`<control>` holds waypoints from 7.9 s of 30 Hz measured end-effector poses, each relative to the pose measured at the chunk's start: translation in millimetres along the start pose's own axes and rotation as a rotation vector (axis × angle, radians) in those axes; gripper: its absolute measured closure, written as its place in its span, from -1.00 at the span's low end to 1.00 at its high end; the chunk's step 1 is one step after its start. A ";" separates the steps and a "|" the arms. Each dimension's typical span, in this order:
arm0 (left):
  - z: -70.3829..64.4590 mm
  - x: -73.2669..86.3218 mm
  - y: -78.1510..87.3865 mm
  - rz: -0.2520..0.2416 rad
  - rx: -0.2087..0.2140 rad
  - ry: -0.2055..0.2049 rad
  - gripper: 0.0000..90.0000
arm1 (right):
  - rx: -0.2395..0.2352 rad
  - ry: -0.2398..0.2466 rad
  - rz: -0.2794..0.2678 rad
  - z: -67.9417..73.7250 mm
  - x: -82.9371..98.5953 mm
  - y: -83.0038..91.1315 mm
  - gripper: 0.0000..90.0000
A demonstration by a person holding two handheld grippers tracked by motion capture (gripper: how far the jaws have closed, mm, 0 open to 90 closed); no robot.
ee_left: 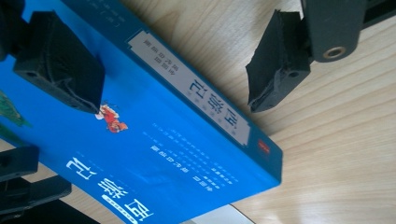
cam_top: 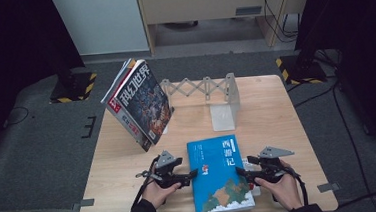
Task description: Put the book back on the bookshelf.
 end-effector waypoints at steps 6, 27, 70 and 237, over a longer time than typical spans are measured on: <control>-7.2 0.7 -8.7 -0.012 0.045 0.033 -0.71 | -0.022 -0.012 0.014 5.5 2.9 -5.6 -0.34; -11.1 3.6 -26.9 0.001 0.102 0.145 -1.00 | -0.078 -0.094 0.015 8.8 6.3 -16.2 -0.40; -16.7 1.5 -13.8 0.039 0.077 0.166 -0.72 | -0.083 -0.110 0.031 9.3 8.9 -13.1 -0.44; -30.3 -72.1 -20.4 -0.102 0.137 0.294 0.27 | -0.195 -0.084 -0.052 17.4 -11.4 -6.2 -0.02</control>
Point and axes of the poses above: each handheld gripper's, and its own axes: y roughly backward along the jaws, x roughly out of its underside, z roughly to its left, the point moved 7 cm from there along -y, roughly forward along the jaws, and after that the axes turned 14 degrees about -y, right-handed, at the moved point
